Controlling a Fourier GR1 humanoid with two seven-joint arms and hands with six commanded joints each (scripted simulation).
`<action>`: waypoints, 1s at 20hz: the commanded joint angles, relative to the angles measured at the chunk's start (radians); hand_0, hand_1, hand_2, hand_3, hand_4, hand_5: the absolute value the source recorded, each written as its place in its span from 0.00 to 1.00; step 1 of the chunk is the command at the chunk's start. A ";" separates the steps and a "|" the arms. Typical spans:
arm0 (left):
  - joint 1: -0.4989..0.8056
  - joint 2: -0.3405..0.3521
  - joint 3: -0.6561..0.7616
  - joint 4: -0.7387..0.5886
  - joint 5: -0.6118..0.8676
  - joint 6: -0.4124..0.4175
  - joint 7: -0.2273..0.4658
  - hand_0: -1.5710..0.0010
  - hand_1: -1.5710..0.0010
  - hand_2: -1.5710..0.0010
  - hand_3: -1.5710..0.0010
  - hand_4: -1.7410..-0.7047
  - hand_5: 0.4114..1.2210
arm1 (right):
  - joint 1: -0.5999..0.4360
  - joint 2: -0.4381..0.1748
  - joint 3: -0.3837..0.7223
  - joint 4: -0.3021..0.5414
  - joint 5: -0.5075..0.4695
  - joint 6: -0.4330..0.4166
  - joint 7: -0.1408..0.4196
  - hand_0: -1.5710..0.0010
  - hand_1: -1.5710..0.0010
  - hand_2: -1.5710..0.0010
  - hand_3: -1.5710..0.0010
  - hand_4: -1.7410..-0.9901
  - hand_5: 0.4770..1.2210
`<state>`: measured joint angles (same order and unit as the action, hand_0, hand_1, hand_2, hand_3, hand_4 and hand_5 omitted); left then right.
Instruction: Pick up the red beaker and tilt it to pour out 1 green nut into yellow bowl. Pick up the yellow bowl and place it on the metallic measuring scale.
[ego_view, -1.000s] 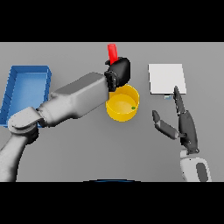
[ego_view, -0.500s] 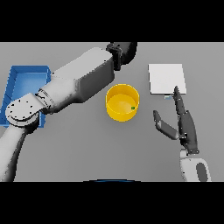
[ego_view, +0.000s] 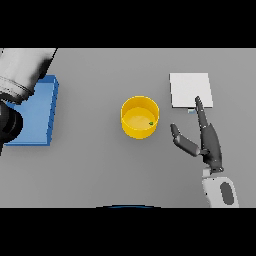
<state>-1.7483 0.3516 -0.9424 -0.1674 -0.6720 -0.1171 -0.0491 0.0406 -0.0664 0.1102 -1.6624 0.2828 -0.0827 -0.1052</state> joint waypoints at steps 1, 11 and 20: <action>0.000 0.017 0.058 0.026 0.067 0.013 0.016 0.00 0.00 0.00 0.10 0.00 1.00 | 0.001 -0.005 0.001 -0.001 0.008 -0.002 -0.011 1.00 1.00 1.00 1.00 0.80 0.21; 0.230 0.204 0.362 0.203 0.554 0.217 0.148 0.00 0.00 0.00 0.02 0.00 1.00 | -0.006 -0.004 -0.016 0.017 -0.105 0.078 -0.051 1.00 1.00 1.00 1.00 0.80 0.24; 0.391 0.186 0.526 0.313 0.818 0.326 0.169 0.00 0.00 0.00 0.13 0.00 1.00 | -0.005 -0.014 0.000 0.010 -0.072 0.071 -0.060 1.00 1.00 1.00 1.00 0.73 0.30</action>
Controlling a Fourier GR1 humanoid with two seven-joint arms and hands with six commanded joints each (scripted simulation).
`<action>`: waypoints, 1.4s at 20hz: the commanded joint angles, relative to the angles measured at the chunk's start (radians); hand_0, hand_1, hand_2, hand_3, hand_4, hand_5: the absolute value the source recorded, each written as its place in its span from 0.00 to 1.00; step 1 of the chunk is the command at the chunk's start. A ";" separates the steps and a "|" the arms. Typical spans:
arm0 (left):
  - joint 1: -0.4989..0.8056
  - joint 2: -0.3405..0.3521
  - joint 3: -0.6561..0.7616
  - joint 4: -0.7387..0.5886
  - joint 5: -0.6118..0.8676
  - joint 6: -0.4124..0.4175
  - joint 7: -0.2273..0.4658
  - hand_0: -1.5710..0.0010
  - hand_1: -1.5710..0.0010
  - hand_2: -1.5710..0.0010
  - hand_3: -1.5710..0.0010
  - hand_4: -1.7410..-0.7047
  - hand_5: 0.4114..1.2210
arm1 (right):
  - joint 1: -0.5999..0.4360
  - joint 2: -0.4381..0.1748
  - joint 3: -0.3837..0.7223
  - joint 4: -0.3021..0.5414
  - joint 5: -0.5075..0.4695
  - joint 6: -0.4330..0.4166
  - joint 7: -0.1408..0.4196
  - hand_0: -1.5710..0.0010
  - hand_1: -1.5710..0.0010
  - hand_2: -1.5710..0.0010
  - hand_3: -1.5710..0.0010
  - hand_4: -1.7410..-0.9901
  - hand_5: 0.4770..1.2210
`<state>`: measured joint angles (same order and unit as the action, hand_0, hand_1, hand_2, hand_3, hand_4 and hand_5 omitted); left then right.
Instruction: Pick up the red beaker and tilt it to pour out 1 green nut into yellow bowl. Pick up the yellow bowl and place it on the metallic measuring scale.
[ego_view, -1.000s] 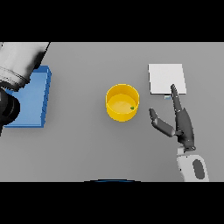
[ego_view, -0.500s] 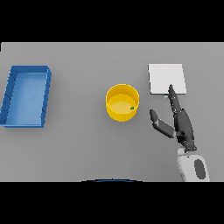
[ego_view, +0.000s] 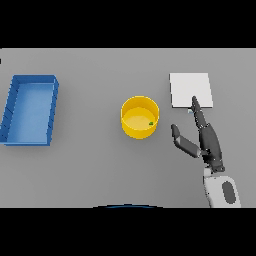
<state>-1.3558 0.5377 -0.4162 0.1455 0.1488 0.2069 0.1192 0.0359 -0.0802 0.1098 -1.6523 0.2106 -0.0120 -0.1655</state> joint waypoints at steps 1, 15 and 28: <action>0.004 -0.009 0.012 0.024 0.014 0.010 -0.016 0.00 0.00 0.00 0.13 0.00 1.00 | -0.010 -0.011 -0.008 -0.001 -0.004 0.003 0.015 1.00 1.00 1.00 1.00 0.72 0.31; -0.282 -0.195 0.162 0.956 0.065 -0.128 -0.481 0.00 0.00 0.00 0.13 0.24 0.51 | -0.007 -0.003 -0.005 0.024 -0.006 0.010 -0.001 1.00 1.00 1.00 1.00 0.77 0.27; -0.284 -0.242 0.104 1.067 -0.111 -0.203 -0.722 0.91 0.92 0.93 0.94 0.99 0.29 | -0.014 -0.012 -0.006 0.027 0.002 0.007 -0.007 1.00 1.00 1.00 1.00 0.76 0.28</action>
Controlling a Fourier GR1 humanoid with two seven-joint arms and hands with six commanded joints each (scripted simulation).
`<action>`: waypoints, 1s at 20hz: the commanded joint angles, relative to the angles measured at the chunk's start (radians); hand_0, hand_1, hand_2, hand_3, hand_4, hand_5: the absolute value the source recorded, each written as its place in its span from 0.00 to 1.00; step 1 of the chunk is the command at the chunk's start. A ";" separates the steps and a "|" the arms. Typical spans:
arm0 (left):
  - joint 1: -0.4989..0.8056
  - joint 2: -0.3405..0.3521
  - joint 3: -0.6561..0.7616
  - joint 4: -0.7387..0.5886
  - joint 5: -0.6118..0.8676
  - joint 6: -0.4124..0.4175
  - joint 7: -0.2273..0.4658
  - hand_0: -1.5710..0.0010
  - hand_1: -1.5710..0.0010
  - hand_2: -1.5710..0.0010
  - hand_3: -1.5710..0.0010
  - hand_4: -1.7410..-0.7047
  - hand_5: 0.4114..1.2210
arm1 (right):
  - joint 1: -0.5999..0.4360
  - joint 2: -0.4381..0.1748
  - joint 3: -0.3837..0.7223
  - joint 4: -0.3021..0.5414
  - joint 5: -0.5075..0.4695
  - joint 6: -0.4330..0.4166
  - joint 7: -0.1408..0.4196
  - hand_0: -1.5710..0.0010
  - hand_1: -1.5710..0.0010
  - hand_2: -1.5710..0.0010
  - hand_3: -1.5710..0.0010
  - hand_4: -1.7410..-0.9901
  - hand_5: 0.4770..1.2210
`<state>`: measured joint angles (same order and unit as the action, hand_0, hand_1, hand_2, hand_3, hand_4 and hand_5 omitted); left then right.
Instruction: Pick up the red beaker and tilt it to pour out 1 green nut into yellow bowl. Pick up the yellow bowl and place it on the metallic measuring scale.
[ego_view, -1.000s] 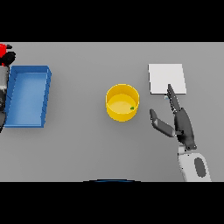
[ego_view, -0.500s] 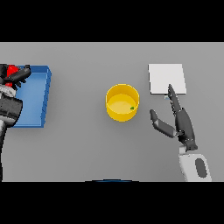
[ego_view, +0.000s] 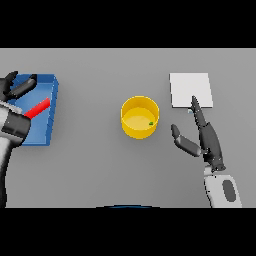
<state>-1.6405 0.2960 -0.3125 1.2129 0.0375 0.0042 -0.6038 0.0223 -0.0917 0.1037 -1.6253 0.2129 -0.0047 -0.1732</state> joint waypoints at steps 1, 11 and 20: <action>-0.007 -0.003 0.000 0.005 0.005 0.009 0.011 0.93 0.94 0.94 0.95 1.00 0.29 | 0.012 0.002 0.006 -0.011 0.007 -0.003 0.001 1.00 1.00 1.00 1.00 0.75 0.28; 0.000 0.036 0.034 -0.098 0.029 0.041 -0.006 0.99 0.99 0.99 0.99 0.99 0.32 | -0.153 -0.200 0.153 0.009 0.254 0.137 0.069 1.00 1.00 1.00 1.00 0.71 0.31; 0.005 0.059 0.088 -0.118 -0.011 0.053 -0.006 1.00 1.00 1.00 1.00 0.99 0.33 | -0.455 -0.351 0.405 0.160 0.563 0.302 -0.024 1.00 1.00 1.00 1.00 0.70 0.31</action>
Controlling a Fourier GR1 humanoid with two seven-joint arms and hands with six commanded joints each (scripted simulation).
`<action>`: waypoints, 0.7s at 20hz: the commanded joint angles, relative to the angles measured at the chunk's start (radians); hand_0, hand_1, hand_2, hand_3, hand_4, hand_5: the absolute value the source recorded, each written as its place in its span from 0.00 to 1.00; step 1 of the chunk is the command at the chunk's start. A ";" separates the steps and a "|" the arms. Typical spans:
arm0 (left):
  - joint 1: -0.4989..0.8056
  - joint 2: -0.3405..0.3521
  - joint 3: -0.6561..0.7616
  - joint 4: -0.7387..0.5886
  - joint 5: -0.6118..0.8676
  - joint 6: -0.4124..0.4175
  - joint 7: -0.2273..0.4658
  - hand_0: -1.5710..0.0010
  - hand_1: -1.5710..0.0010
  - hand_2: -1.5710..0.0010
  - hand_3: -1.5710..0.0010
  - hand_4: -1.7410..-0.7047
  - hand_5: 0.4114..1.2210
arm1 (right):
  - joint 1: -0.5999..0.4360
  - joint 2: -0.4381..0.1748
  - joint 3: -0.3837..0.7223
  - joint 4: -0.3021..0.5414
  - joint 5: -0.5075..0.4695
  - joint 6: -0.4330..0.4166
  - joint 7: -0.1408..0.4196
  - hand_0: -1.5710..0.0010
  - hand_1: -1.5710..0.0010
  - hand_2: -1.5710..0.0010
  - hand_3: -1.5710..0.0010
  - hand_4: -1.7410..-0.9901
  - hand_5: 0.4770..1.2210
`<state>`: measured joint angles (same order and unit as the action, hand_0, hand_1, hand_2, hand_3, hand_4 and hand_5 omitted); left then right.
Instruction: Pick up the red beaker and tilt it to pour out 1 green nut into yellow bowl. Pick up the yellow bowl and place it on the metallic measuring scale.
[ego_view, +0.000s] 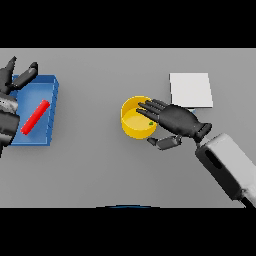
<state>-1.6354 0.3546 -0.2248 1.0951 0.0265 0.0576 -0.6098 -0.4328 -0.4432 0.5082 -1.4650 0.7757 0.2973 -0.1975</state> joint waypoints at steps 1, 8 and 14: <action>0.001 0.005 0.008 0.001 -0.004 0.002 0.000 1.00 1.00 1.00 1.00 0.99 0.33 | -0.026 0.003 0.030 0.024 0.023 0.010 -0.022 1.00 1.00 1.00 1.00 0.71 0.31; 0.000 0.046 0.049 -0.008 -0.051 0.004 0.000 1.00 1.00 1.00 1.00 0.98 0.34 | -0.171 0.021 0.139 0.184 0.109 0.088 -0.048 1.00 1.00 1.00 1.00 0.69 0.30; 0.013 0.085 0.104 -0.029 -0.105 0.037 0.000 1.00 1.00 1.00 1.00 0.98 0.33 | -0.258 0.055 0.198 0.301 0.151 0.144 -0.038 1.00 1.00 1.00 1.00 0.63 0.34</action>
<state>-1.6228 0.4394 -0.1210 1.0657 -0.0786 0.0946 -0.6100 -0.6912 -0.3881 0.7057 -1.1645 0.9269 0.4416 -0.2357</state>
